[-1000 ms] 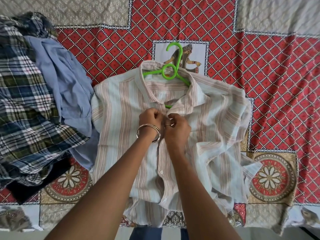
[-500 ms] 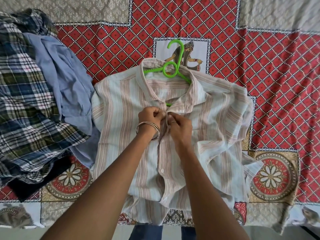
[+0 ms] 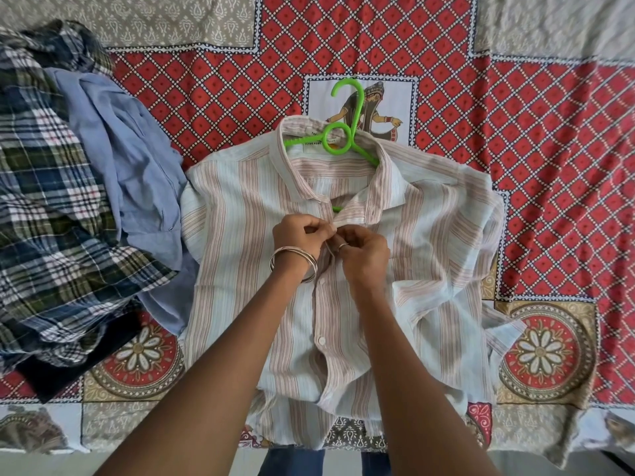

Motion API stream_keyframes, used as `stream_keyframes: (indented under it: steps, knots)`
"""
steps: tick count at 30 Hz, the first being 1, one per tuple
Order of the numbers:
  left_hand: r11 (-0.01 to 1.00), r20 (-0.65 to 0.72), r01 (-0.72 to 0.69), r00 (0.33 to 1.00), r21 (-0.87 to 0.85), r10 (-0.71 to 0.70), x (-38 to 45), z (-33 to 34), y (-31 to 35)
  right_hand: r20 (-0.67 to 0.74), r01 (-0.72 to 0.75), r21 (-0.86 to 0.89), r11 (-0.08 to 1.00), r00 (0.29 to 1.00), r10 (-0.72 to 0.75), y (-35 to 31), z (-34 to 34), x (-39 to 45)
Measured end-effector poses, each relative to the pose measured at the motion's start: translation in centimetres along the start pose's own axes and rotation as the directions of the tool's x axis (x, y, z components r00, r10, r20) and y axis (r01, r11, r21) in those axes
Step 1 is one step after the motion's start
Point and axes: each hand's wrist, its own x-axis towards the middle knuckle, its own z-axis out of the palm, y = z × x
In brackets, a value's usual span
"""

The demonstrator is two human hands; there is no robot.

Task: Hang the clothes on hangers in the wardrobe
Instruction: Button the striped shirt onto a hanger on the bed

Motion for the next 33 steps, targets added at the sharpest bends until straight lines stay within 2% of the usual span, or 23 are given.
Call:
stream_keyframes:
  steps: [4, 8, 14, 16, 21, 24, 27, 30, 31, 33]
  knots:
    - [0.998, -0.033, -0.032, 0.999, 0.048, 0.034, 0.0, 0.2, 0.0, -0.05, 0.039, -0.006, 0.999, 0.998, -0.04, 0.1, 0.4, -0.3]
    - [0.998, -0.064, 0.008, 0.998, 0.056, -0.005, 0.2, 0.6, -0.2, -0.089, 0.024, 0.013, 1.0, 0.996, -0.023, 0.6, 1.0, -0.7]
    - [0.993, -0.068, 0.003, 0.998, 0.122, 0.006, 0.5, 0.8, 0.2, 0.047, -0.007, 0.134, 0.991, 0.999, 0.001, -0.1, 0.4, -0.3]
    - [0.995, -0.049, 0.013, 0.999, 0.094, -0.008, 0.7, 0.8, 0.1, 0.082, -0.025, 0.14, 0.99, 0.997, 0.013, -0.1, 0.3, 0.0]
    - [0.999, 0.06, 0.045, 0.997, 0.008, -0.046, 1.3, 0.6, -0.2, 0.235, -0.177, 0.272, 0.946, 0.965, 0.113, -0.4, -0.1, 0.5]
    - [0.992, 0.077, -0.05, 0.996, 0.112, 0.042, 1.1, 0.4, -0.5, 0.332, -0.209, 0.233, 0.95, 0.935, 0.124, -0.5, -0.5, 0.9]
    - [0.95, -0.045, -0.215, 0.972, 0.227, 0.23, 0.7, -0.2, -1.0, 0.29, -0.229, 0.223, 0.948, 0.944, 0.16, -0.8, -1.0, 0.9]
    - [0.792, -0.171, -0.341, 0.861, 0.506, 0.48, 1.5, -1.2, -0.8, 0.188, -0.336, 0.406, 0.85, 0.941, 0.282, -1.4, -1.8, 0.9]
    - [0.725, -0.153, -0.354, 0.833, 0.59, 0.531, 2.0, -1.4, -0.3, 0.144, -0.355, 0.497, 0.792, 0.934, 0.328, -1.6, -2.1, 1.0]
    - [0.59, -0.055, -0.403, 0.793, 0.7, 0.607, 3.1, -1.7, 0.5, 0.038, -0.299, 0.608, 0.735, 0.936, 0.349, -1.7, -2.3, 1.2]
